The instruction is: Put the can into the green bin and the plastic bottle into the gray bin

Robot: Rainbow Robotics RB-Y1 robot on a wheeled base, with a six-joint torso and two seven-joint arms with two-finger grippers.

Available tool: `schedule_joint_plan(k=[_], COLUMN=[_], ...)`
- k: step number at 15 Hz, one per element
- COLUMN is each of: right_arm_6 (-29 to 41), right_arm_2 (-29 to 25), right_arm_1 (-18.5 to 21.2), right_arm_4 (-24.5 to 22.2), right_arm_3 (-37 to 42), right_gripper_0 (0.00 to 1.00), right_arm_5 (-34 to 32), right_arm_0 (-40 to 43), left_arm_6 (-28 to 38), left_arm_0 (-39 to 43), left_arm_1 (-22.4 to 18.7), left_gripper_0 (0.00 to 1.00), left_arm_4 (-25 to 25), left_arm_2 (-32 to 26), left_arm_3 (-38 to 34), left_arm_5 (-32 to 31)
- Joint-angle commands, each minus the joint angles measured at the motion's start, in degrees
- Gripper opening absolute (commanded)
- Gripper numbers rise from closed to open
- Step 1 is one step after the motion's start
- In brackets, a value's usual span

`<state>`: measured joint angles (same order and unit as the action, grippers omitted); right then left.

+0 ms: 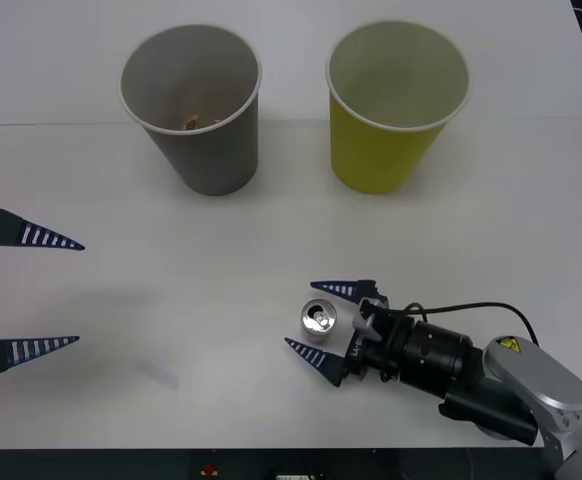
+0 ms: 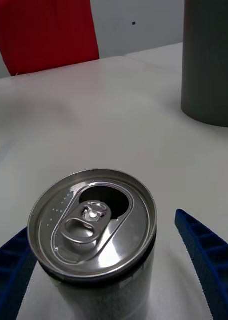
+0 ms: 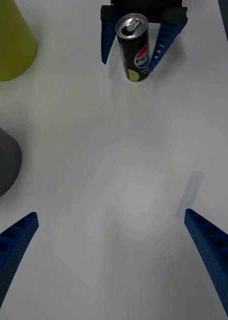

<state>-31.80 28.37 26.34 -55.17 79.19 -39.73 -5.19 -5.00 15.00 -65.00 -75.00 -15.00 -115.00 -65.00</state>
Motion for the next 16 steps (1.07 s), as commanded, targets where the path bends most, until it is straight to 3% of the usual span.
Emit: schedule_joint_plan(k=[1, 7, 16], right_arm_6=[0.0, -0.1, 4.3], right_arm_2=[-0.2, -0.6, -4.9], right_arm_1=[0.0, 0.0, 2.4], right_arm_4=[0.3, 1.6, 3.4], right_arm_3=[0.1, 0.0, 0.1], right_gripper_0=[0.00, 0.00, 0.00], right_arm_5=[-0.1, -1.4, -9.5], right_arm_0=[0.0, 0.0, 0.1], left_arm_6=[0.0, 0.0, 0.0], left_arm_0=[0.0, 0.0, 0.0], left_arm_1=[0.0, 0.0, 0.0], left_gripper_0=[1.00, 1.00, 1.00], left_arm_4=[0.0, 0.0, 0.0], left_arm_2=[0.0, 0.0, 0.0], left_arm_3=[0.0, 0.0, 0.0], left_arm_5=[0.0, 0.0, 0.0])
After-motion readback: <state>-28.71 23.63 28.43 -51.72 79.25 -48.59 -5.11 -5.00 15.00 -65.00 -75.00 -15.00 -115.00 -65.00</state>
